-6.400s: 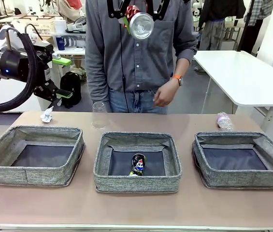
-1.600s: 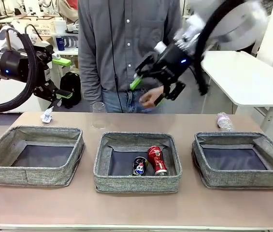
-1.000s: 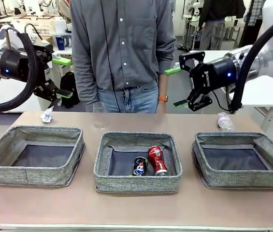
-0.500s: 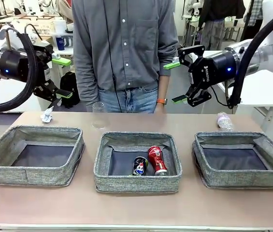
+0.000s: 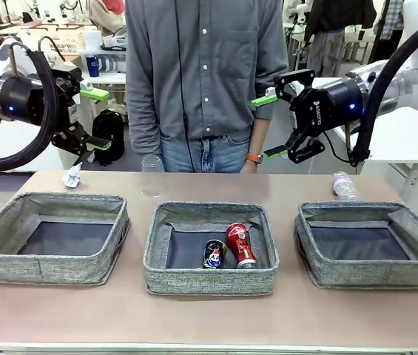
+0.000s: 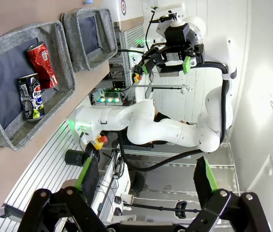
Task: Sort the waste into the appropriate baskets.
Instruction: Pick up the waste item pointed out by the person.
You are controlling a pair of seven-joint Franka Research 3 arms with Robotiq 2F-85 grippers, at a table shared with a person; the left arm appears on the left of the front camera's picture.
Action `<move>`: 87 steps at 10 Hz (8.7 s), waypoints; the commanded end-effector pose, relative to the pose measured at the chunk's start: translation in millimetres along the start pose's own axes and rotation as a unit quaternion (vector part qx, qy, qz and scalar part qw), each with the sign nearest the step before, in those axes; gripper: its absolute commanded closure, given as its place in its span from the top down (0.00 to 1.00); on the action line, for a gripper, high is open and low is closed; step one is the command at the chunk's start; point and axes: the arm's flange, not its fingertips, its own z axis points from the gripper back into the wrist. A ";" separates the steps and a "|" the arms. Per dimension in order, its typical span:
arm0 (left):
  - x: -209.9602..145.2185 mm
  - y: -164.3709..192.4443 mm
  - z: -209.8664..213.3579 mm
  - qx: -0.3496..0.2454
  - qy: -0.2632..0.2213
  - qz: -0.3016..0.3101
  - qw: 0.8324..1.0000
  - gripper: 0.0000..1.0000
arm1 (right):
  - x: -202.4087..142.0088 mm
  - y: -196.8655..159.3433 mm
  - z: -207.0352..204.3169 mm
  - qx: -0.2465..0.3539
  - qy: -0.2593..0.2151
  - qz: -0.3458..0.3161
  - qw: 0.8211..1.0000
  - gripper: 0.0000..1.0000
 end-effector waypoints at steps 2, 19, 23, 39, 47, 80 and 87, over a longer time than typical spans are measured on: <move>-1.7 -1.4 0.4 0.004 0.003 -0.006 1.000 1.00 | 0.5 -0.5 2.2 -0.002 0.005 0.013 1.000 1.00; 51.6 28.2 12.1 -0.069 -0.153 -0.446 0.879 1.00 | 0.5 -0.5 2.2 -0.002 0.005 0.013 1.000 1.00; 77.7 26.9 29.5 0.129 -0.234 -0.518 0.812 1.00 | 0.5 -0.5 2.2 -0.002 0.005 0.013 1.000 1.00; 197.4 180.2 22.4 0.243 0.067 -0.618 0.745 1.00 | 0.5 -0.5 2.2 -0.002 0.005 0.013 1.000 1.00; 216.7 210.0 22.6 0.336 0.085 -0.577 0.739 1.00 | 0.5 -0.5 2.2 -0.002 0.005 0.013 1.000 1.00; 174.4 71.1 48.6 0.253 0.106 -0.565 0.778 0.24 | 0.5 -0.5 2.2 -0.002 0.005 0.013 1.000 1.00; 155.2 11.5 52.5 0.239 0.199 -0.509 0.802 0.24 | 0.5 -0.5 2.2 -0.002 0.005 0.013 1.000 1.00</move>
